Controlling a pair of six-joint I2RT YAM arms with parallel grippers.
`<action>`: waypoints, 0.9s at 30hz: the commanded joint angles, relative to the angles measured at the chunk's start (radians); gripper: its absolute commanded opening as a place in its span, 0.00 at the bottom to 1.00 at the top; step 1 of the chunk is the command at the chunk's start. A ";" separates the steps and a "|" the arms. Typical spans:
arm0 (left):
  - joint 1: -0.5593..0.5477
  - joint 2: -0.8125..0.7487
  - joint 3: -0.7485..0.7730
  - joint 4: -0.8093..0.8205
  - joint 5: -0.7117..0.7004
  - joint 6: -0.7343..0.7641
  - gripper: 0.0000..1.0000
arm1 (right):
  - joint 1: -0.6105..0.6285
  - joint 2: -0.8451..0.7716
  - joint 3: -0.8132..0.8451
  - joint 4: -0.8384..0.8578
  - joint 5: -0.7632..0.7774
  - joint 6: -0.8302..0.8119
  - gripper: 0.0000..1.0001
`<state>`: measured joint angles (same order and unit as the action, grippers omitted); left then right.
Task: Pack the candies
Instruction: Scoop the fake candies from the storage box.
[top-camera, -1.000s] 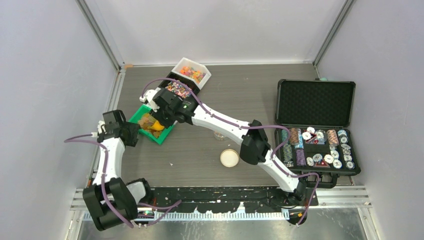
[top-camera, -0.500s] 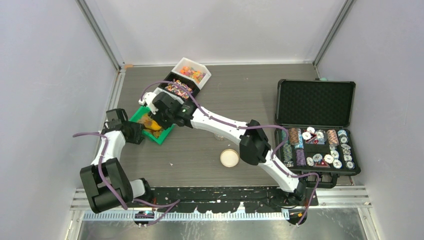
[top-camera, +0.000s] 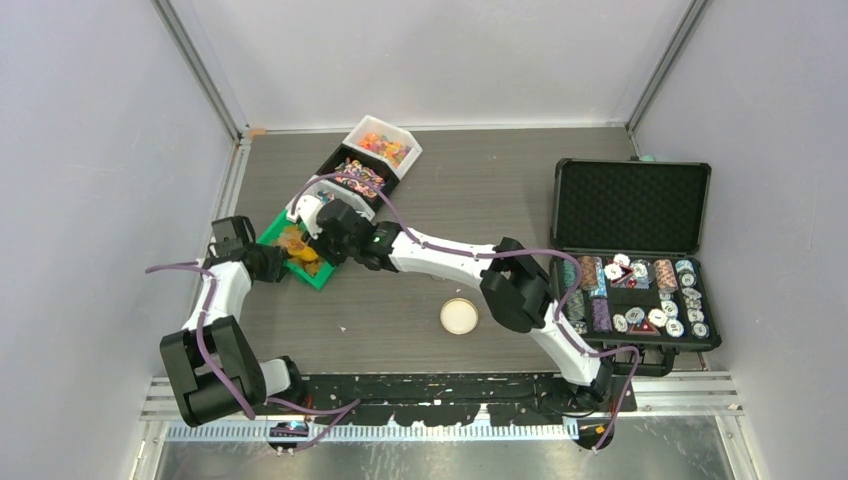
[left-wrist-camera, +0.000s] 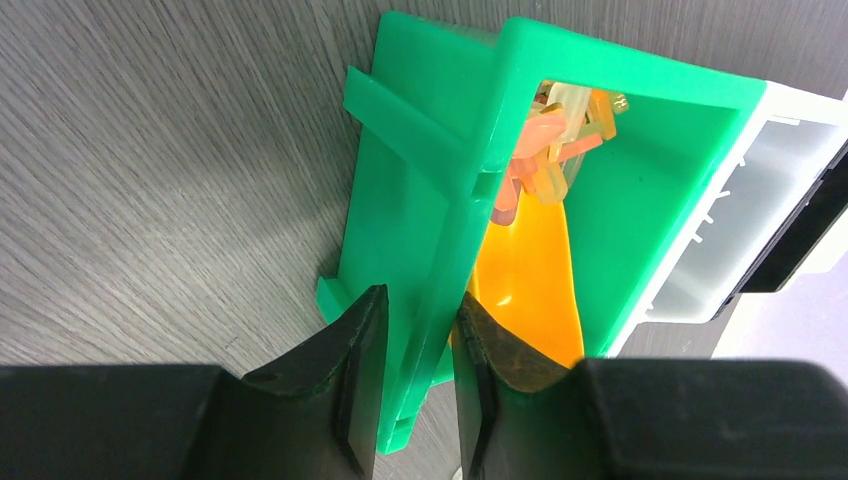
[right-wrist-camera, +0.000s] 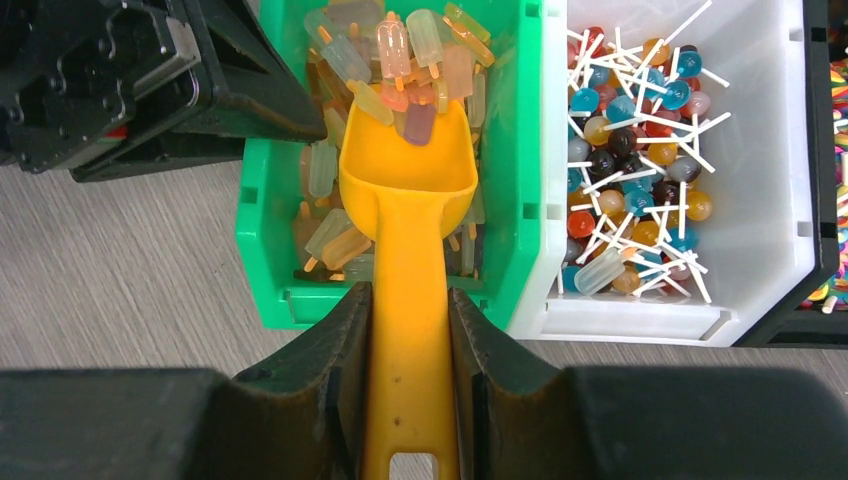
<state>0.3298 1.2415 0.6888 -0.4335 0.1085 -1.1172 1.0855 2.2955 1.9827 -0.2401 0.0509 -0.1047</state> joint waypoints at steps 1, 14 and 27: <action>0.006 -0.002 -0.013 -0.071 -0.028 0.031 0.30 | 0.004 -0.062 -0.097 0.134 0.031 -0.020 0.00; 0.007 -0.011 0.000 -0.094 -0.056 0.035 0.29 | 0.007 -0.165 -0.385 0.455 0.038 -0.042 0.00; 0.010 -0.021 0.038 -0.129 -0.051 0.041 0.34 | 0.007 -0.201 -0.507 0.639 0.043 -0.062 0.00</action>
<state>0.3298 1.2400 0.7002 -0.4614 0.0971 -1.1004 1.0912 2.1685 1.5043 0.3229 0.0761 -0.1562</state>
